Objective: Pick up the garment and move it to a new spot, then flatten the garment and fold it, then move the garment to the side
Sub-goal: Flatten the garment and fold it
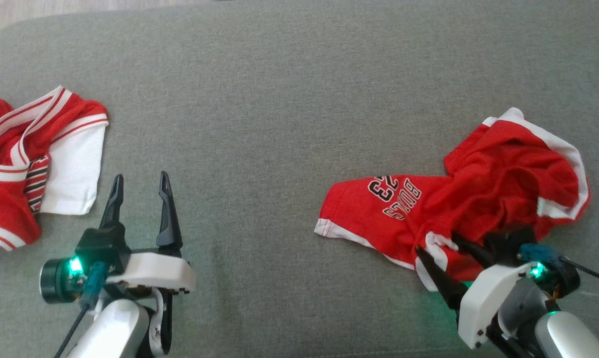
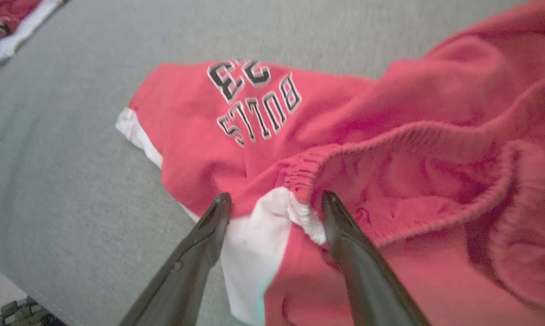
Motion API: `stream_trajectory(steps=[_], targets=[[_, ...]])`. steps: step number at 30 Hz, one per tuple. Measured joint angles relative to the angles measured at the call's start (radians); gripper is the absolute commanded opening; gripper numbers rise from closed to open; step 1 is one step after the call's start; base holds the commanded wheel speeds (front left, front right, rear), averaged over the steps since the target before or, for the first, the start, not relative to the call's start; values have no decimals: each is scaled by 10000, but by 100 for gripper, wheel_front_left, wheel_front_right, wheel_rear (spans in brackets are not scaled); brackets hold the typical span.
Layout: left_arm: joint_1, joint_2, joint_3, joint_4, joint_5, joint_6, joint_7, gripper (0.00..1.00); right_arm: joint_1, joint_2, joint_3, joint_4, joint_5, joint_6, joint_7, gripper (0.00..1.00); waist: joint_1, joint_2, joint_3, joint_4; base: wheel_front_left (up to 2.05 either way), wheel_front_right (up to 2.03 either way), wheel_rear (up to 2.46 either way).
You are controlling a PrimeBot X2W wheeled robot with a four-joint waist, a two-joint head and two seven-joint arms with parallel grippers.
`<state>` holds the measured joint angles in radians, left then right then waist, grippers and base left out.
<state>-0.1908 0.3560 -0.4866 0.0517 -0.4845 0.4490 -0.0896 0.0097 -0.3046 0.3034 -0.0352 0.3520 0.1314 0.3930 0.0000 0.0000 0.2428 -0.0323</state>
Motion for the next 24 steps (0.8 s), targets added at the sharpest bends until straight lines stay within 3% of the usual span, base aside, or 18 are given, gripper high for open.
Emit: stream_trajectory(steps=[3, 4, 5, 13, 19, 24], targets=[[-130, -29, -13, 58, 0, -2, -12, 100, -67, -255, 267, 253, 167, 0, 405, 100, 0, 0, 41, 51, 0, 0, 0], [-148, -44, -15, 67, 0, -2, -12, 100, -111, -290, 330, 255, 205, 0, 456, 75, 0, 0, 52, 71, 0, 0, 0], [-158, -63, -21, 77, 0, -2, -15, 100, -185, -303, 366, 255, 253, 0, 474, 0, 0, 0, 60, 90, 0, 0, 0], [-157, -111, -27, 222, -104, -6, -178, 100, -930, -336, 556, -702, 470, 0, 290, 0, 0, 0, 1, 153, 0, 0, 0], [-158, -173, -50, 322, -105, -15, -217, 100, -2441, -265, 1691, -1442, 750, 0, 100, 0, 0, 0, -94, 181, 0, 0, 0], [-203, -286, -180, 430, -211, -102, -219, 100, -4219, 171, 2819, -1618, 1009, 0, -297, 0, 0, 0, -120, 335, 0, 0, 0]])
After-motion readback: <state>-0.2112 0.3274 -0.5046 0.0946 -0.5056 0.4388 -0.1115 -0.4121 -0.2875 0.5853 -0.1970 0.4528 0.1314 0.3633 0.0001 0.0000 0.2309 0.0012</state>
